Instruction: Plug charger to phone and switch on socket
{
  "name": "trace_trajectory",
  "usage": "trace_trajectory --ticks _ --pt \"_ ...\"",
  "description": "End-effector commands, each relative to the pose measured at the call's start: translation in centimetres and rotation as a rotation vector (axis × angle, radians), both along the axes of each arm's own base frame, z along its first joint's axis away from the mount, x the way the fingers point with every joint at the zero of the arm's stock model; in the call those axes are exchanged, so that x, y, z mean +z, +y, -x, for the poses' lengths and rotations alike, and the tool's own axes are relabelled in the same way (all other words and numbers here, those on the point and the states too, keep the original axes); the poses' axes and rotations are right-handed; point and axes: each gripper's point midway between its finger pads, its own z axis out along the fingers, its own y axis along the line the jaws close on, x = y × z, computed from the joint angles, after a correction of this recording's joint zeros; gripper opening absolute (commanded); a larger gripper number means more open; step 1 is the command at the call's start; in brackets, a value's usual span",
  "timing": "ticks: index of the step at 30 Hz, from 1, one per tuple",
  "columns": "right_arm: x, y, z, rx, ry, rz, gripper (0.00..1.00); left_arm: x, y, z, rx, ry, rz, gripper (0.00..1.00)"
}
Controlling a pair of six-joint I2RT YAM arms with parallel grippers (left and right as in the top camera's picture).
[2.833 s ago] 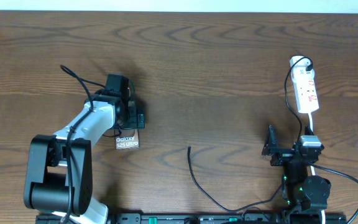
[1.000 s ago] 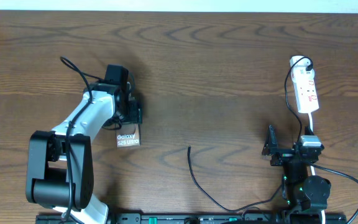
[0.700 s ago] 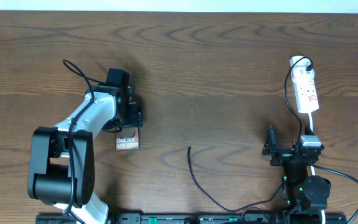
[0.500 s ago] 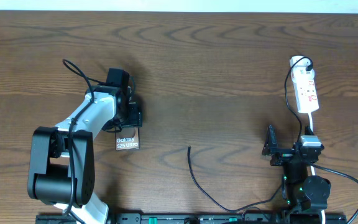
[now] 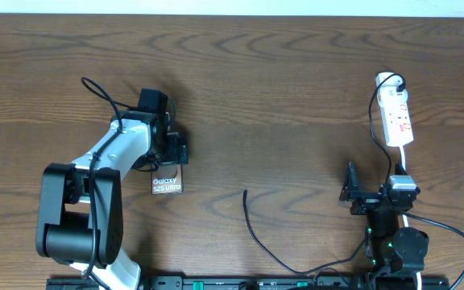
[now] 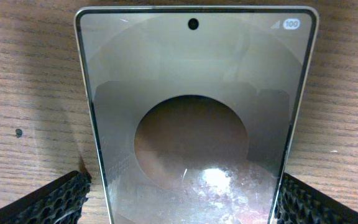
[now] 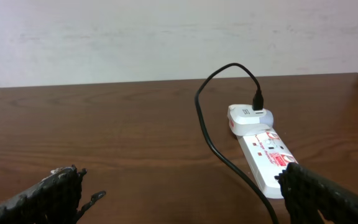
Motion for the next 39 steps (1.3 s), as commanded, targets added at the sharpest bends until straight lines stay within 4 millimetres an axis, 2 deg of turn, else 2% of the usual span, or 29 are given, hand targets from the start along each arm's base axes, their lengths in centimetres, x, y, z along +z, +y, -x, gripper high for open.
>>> trace_trajectory --ticks 1,6,22,25,39 --pt "-0.2 0.1 0.0 0.002 0.005 0.012 0.99 -0.5 -0.1 0.6 0.003 0.027 0.007 0.96" --pt "-0.2 0.1 0.0 0.002 0.005 0.012 0.99 -0.5 -0.6 1.2 -0.041 0.050 0.032 0.97" --pt "-0.2 0.1 0.0 0.002 0.005 0.013 0.99 -0.5 -0.7 1.3 -0.075 0.055 0.036 1.00" --pt "-0.2 0.1 0.0 0.002 0.005 0.012 0.99 -0.7 -0.6 1.9 -0.075 0.073 0.033 1.00" --pt "-0.2 0.1 0.0 0.002 0.005 0.012 0.99 -0.9 0.3 1.8 -0.071 0.068 -0.015 1.00"
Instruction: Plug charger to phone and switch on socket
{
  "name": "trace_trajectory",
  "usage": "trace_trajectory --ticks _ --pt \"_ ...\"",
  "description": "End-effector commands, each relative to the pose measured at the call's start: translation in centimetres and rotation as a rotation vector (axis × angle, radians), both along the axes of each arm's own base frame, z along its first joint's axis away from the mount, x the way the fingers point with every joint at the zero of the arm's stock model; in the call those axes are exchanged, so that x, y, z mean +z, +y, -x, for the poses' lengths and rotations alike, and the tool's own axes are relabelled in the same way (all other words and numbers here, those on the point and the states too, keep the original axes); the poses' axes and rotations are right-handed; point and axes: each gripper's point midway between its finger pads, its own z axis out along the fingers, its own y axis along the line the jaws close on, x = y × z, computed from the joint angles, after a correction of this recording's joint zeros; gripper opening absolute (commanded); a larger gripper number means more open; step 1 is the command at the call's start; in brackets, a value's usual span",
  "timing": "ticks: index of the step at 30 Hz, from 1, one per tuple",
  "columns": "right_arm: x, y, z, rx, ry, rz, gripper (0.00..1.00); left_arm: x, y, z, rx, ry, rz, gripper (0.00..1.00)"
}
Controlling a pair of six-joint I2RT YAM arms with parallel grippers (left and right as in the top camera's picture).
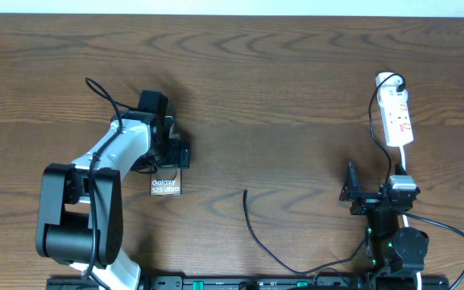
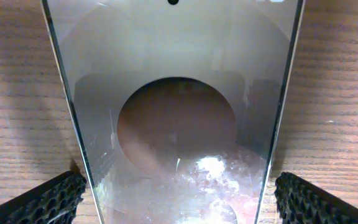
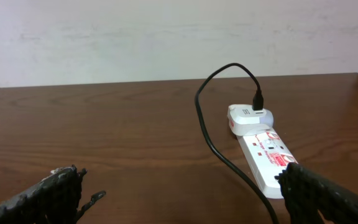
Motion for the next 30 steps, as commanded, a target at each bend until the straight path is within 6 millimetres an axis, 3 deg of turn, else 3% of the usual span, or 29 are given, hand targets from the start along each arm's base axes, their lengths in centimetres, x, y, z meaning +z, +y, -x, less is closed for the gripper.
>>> trace_trajectory --ticks 1,21,30 --pt "-0.15 0.08 0.01 0.002 0.005 0.013 0.99 -0.86 0.69 0.80 -0.004 0.026 -0.039 1.00" --pt "-0.15 0.08 0.01 0.002 0.005 0.012 0.99 -1.77 0.58 1.54 -0.005 0.032 -0.027 1.00" --pt "-0.15 0.08 0.01 0.002 0.005 0.012 0.99 -1.77 0.57 1.53 -0.005 0.032 -0.027 0.72"
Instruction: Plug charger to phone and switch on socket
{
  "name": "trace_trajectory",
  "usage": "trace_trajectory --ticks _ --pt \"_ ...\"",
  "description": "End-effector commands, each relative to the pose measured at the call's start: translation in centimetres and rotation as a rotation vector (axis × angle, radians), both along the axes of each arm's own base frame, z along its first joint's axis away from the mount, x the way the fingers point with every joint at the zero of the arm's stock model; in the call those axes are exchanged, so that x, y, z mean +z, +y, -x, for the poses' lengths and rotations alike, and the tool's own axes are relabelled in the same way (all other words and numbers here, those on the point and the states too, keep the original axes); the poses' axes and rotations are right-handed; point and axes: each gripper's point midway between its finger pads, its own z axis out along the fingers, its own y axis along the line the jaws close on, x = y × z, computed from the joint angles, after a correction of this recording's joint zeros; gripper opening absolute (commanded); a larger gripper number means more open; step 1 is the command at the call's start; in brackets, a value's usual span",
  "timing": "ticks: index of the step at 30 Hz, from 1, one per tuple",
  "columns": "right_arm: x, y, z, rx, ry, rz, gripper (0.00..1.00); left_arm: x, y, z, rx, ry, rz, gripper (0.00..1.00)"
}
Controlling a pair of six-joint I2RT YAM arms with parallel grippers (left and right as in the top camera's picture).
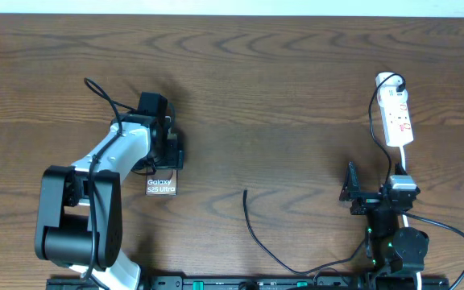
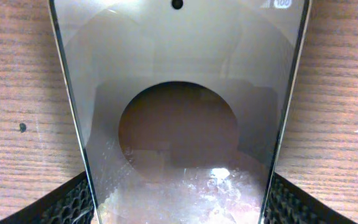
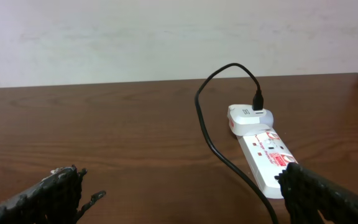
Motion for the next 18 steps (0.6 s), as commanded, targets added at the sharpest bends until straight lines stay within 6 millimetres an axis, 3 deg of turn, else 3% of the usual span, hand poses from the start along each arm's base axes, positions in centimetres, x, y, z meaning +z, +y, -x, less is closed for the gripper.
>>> trace_trajectory --ticks 1,18 --pt "-0.15 0.08 0.01 0.002 0.005 0.012 0.99 -1.45 -0.19 1.72 -0.001 0.063 0.019 0.70" --pt "-0.15 0.08 0.01 0.002 0.005 0.012 0.99 -1.13 -0.21 1.46 -0.001 0.060 0.020 0.12"
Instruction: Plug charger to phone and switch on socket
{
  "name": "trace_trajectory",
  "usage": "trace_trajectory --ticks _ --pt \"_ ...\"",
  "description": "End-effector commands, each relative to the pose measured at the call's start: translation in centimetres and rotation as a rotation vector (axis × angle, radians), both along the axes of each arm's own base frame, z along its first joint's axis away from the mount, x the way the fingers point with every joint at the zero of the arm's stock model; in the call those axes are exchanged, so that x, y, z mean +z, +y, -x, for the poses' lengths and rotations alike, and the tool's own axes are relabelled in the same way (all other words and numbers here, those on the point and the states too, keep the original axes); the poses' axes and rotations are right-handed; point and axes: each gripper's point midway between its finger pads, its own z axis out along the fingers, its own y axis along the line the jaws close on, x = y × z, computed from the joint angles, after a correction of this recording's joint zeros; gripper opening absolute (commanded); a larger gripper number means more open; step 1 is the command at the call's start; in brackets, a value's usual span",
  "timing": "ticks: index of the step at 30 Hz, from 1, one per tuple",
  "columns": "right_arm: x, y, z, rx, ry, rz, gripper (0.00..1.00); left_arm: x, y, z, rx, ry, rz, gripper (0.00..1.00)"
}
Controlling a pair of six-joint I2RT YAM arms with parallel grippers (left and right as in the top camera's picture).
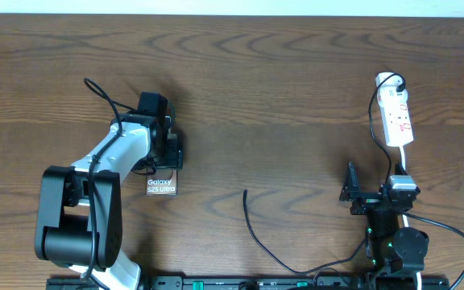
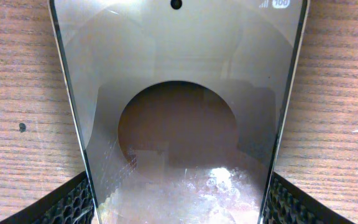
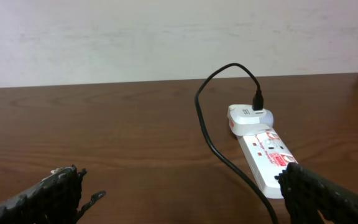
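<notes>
The phone (image 1: 161,185), its screen reading "Galaxy S25 Ultra", lies on the table left of centre. My left gripper (image 1: 169,163) is shut on its far end. In the left wrist view the glossy screen (image 2: 179,93) fills the frame, and both black pads (image 2: 73,202) press against its long edges. A white power strip (image 1: 395,117) lies at the far right with a white charger adapter (image 1: 387,80) plugged into it. The black cable's free end (image 1: 245,193) rests mid-table. My right gripper (image 1: 359,197) stands open near the front, holding nothing; strip (image 3: 266,158) and adapter (image 3: 247,118) are ahead of it.
The black cable (image 3: 211,140) loops from the adapter past the strip and runs along the table's front edge (image 1: 296,272). A thin black wire (image 1: 99,90) trails off the left arm. The wooden table (image 1: 280,97) carries nothing else.
At first my left gripper stood open round the phone's lower end. Then it sat further along the phone, pads still apart from the edges. After that the pads were against both edges and the phone lay slightly further left, as it does now. The right arm stayed still.
</notes>
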Motion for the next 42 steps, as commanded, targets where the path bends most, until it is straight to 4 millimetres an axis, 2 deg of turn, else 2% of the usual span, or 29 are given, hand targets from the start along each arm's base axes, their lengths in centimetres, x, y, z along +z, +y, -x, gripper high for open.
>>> trace_trajectory --ticks 1,13,19,25,30,34,37,40,42 --pt "-0.2 0.1 0.0 0.002 0.005 0.012 0.99 -1.0 -0.2 1.3 -0.001 0.059 0.018 0.09" --pt "-0.2 0.1 0.0 0.002 0.005 0.013 0.99 3.4 -0.6 -2.0 -0.002 -0.020 0.028 0.08" --pt "-0.2 0.1 0.0 0.002 0.005 0.012 0.99 4.5 -0.6 -2.1 -0.002 -0.045 0.032 0.07" --pt "-0.2 0.1 0.0 0.002 0.005 0.012 0.99 4.5 -0.8 -1.6 -0.003 -0.025 0.039 0.07" --pt "-0.2 0.1 0.0 0.002 0.005 0.012 0.99 5.2 -4.6 -1.0 -0.024 0.006 0.268 0.08" --pt "-0.2 0.1 0.0 0.002 0.005 0.013 0.99 7.3 -9.1 -0.6 -0.041 0.031 0.551 0.07" --pt "-0.2 0.1 0.0 0.002 0.005 0.013 0.99 10.8 -13.0 -0.9 -0.016 0.050 0.854 0.07" --pt "-0.2 0.1 0.0 0.002 0.005 0.013 0.99 15.2 -15.7 -1.7 -0.004 0.073 1.139 0.07" --pt "-0.2 0.1 0.0 0.002 0.005 0.012 0.99 17.6 -16.5 -2.3 0.023 0.113 1.268 0.07"
